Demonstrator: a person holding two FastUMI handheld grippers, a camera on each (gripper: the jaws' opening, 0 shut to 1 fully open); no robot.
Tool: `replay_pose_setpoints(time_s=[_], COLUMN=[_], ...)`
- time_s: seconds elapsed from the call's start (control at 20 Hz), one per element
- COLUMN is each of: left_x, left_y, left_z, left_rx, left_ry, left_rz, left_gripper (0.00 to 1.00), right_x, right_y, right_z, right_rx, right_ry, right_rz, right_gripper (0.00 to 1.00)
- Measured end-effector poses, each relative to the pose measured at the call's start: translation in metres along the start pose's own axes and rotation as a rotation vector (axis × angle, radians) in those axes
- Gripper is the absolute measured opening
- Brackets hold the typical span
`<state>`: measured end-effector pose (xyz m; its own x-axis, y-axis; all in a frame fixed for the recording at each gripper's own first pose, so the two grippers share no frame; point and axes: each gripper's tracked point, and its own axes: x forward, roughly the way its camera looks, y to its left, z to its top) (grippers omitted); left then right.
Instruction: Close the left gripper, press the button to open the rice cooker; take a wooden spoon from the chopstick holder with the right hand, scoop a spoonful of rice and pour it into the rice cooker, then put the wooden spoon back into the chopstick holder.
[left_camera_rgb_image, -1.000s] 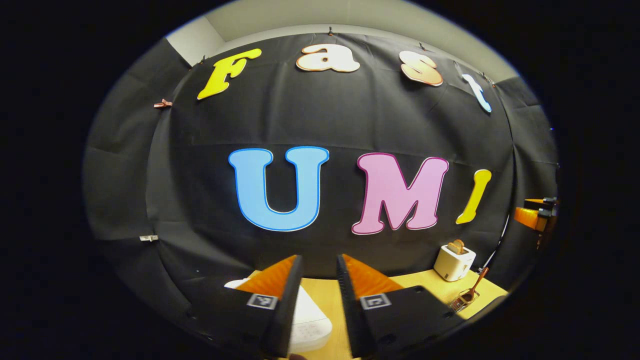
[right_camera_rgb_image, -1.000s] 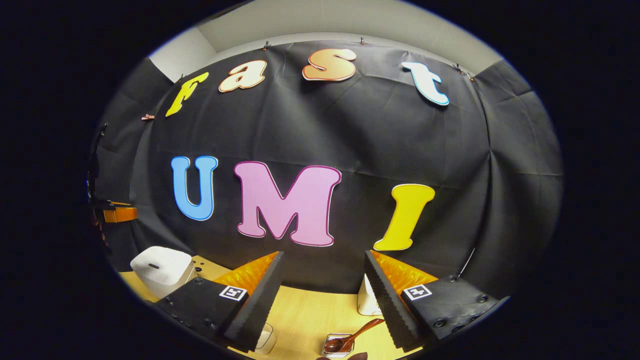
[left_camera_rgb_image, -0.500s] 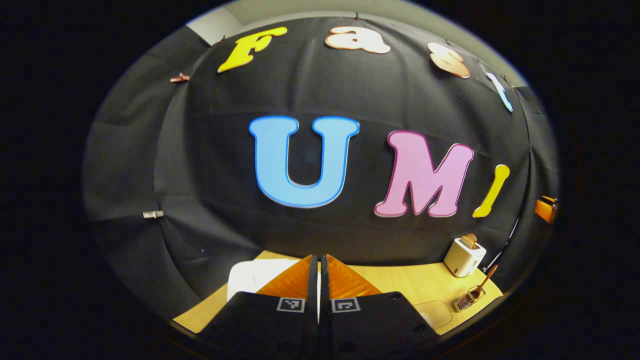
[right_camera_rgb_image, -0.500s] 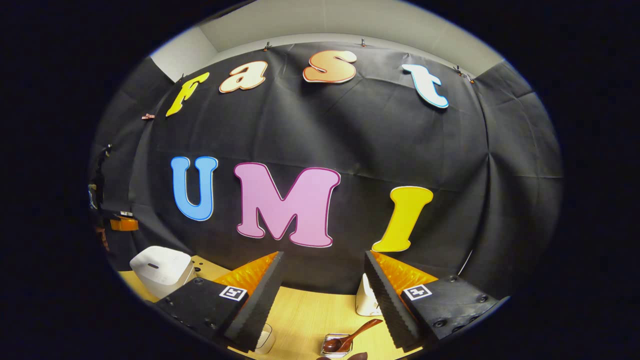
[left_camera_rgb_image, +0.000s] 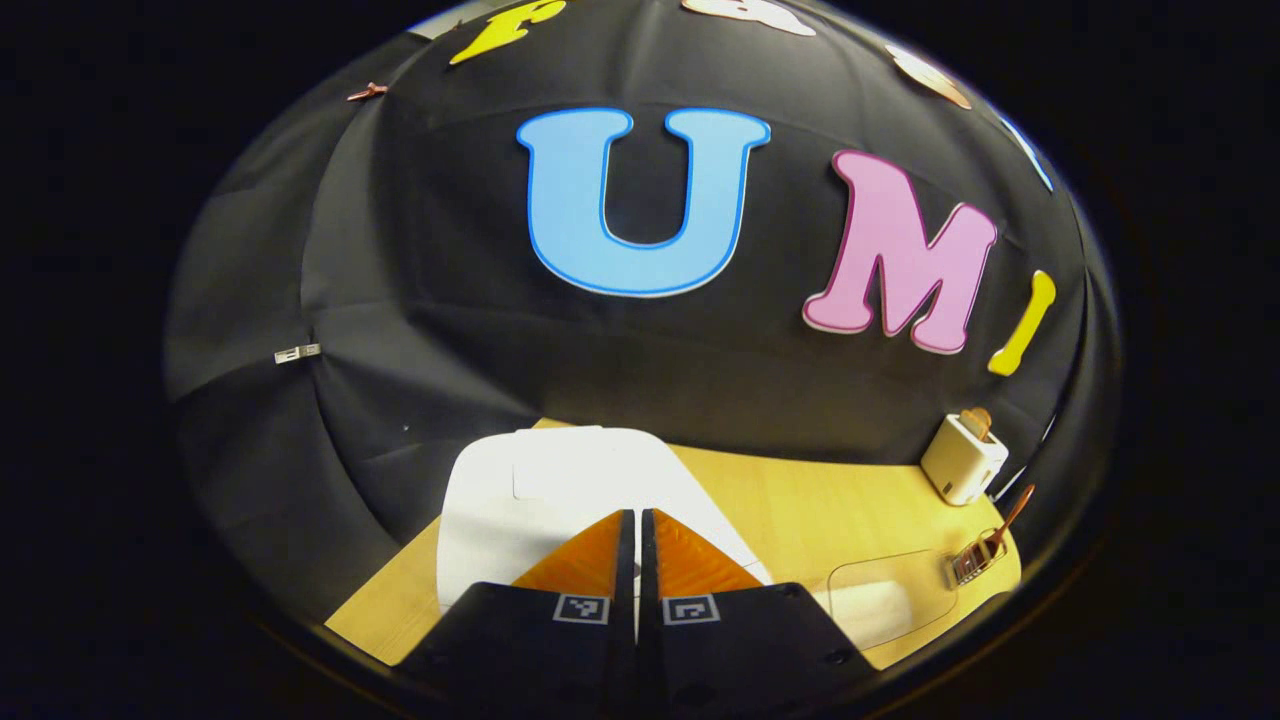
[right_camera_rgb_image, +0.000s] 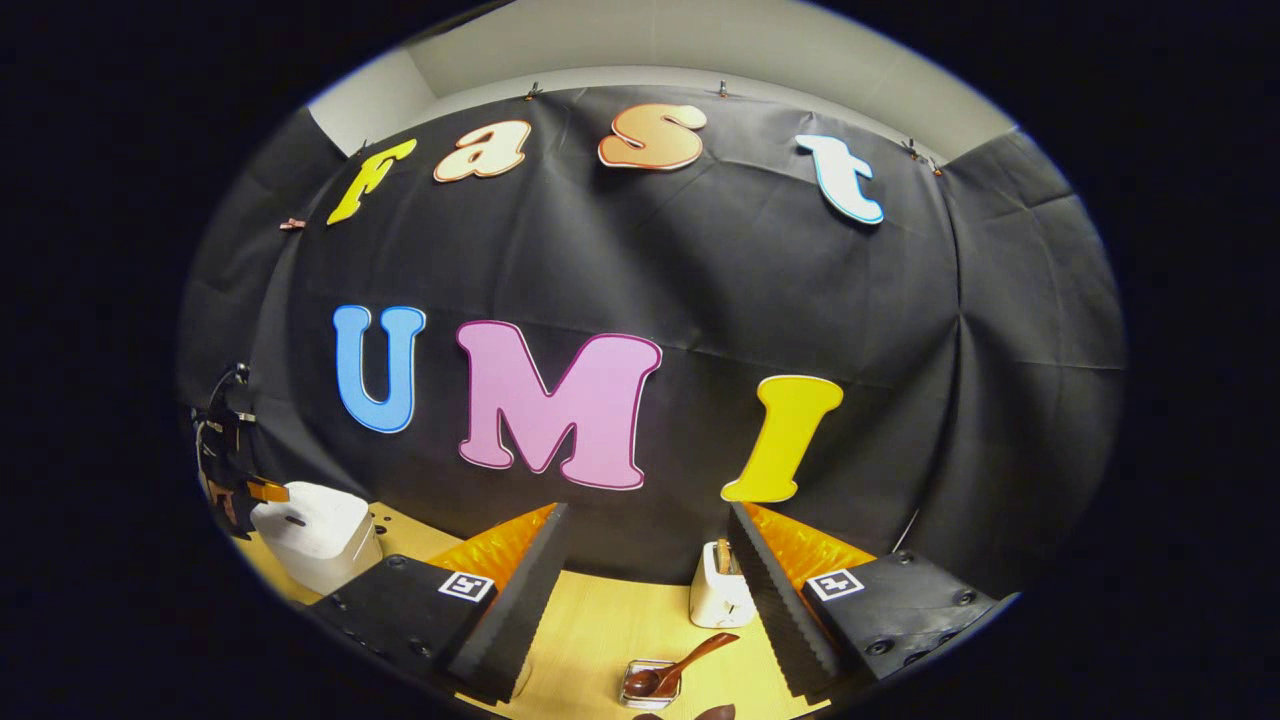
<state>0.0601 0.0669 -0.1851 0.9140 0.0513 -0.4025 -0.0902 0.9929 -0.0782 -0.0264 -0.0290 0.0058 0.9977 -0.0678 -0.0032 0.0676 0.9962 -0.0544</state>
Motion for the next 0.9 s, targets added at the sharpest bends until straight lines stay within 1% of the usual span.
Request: replay_pose_setpoints(time_s=[0.05, 0.3, 0.45, 0.6, 0.65, 0.7, 0.75, 0.8, 0.85, 0.9], left_x=[0.005, 0.018, 0.018, 0.022, 0.02, 0.02, 0.022, 0.022, 0.023, 0.024], left_y=[0.005, 0.013, 0.013, 0.014, 0.015, 0.015, 0.014, 0.013, 0.014, 0.014], left_z=[-0.007, -0.039, -0.044, -0.044, -0.051, -0.043, -0.05, -0.046, -0.047, -0.043], left_rx=[0.007, -0.026, -0.013, -0.005, -0.025, -0.057, -0.097, -0.123, -0.136, -0.131], left_ry=[0.02, 0.119, 0.121, 0.127, 0.169, 0.154, 0.193, 0.189, 0.2, 0.187], left_rz=[0.014, 0.039, 0.034, 0.027, 0.027, 0.023, 0.025, 0.023, 0.024, 0.027], left_gripper=[0.05, 0.05, 0.06, 0.06, 0.06, 0.06, 0.06, 0.06, 0.06, 0.06], right_x=[-0.002, -0.01, -0.012, -0.01, -0.009, -0.008, -0.007, -0.006, -0.005, -0.005], right_y=[-0.002, -0.012, -0.014, -0.011, -0.008, -0.006, -0.003, -0.001, 0.001, 0.003], right_z=[0.001, -0.001, -0.004, -0.006, -0.006, -0.006, -0.006, -0.006, -0.005, -0.004], right_rx=[-0.002, -0.014, -0.012, -0.009, -0.006, -0.003, -0.003, -0.002, -0.002, -0.005], right_ry=[0.0, 0.01, 0.016, 0.021, 0.021, 0.02, 0.019, 0.017, 0.013, 0.01], right_rz=[-0.006, -0.035, -0.044, -0.037, -0.032, -0.027, -0.022, -0.016, -0.01, -0.005], right_gripper=[0.97, 0.97, 0.97, 0.97, 0.97, 0.97, 0.97, 0.97, 0.97, 0.97])
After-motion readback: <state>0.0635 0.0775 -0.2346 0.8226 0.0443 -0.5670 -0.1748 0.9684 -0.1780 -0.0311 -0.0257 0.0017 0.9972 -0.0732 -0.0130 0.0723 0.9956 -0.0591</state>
